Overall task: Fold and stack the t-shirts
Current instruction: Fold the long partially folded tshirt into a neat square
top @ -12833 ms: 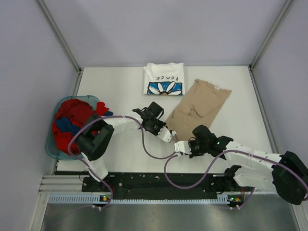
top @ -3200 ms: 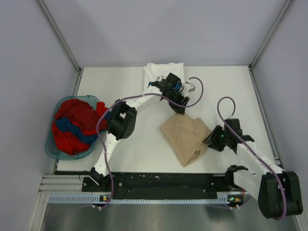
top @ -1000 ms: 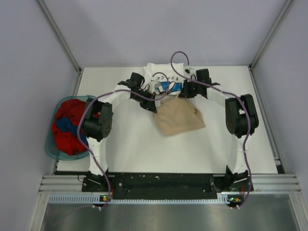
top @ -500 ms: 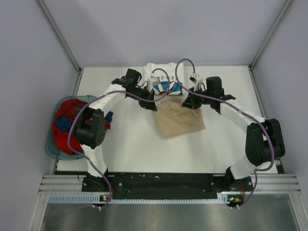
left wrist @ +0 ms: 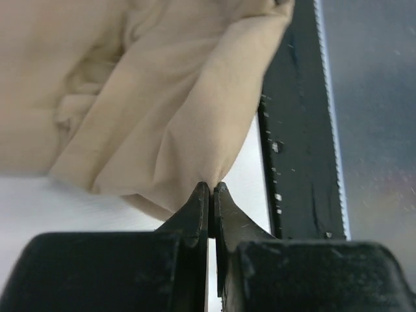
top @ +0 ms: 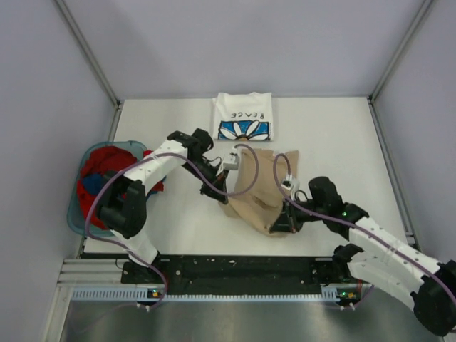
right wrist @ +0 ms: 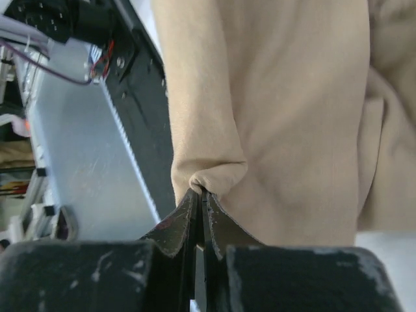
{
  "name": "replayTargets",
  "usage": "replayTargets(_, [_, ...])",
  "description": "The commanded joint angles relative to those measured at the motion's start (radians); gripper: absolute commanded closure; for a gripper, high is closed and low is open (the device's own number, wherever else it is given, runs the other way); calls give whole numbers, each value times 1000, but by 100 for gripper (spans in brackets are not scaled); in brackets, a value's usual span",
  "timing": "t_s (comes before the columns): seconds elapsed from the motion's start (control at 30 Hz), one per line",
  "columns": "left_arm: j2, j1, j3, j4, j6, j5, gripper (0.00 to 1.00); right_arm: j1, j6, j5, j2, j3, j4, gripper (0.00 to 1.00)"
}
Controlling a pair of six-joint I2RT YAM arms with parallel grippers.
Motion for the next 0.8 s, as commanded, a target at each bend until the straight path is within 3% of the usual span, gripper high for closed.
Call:
replayTargets(0.0, [-54,-125,-84,-191,279,13,97,48,301,0,-180,-140,-1,100])
replayTargets(0.13, [-77,-232,-162,-249,371,-67,94,81,413,-11,-263,-243,-48,100])
replayTargets(0.27, [-94,-249,-225,-265,414,-159,83,143,429,-8,-229,-286,-49,95])
replayTargets(0.43, [-96,-344,-292,-254,407,-250,49,199,409,-63,-179,-299,-45,58])
replayTargets(0.53, [-90,-402,-311,-276,401,-299,42,202,384,-141,-229,-254,-67,46])
replayTargets(0.63, [-105,-357,-262,-248,352,-291,47,188,331,69,-262,-114,-142,42])
replayTargets(0.77, [-70,-167,-75,28,-13,-236,48,41,347,470,-142,71,-257,39])
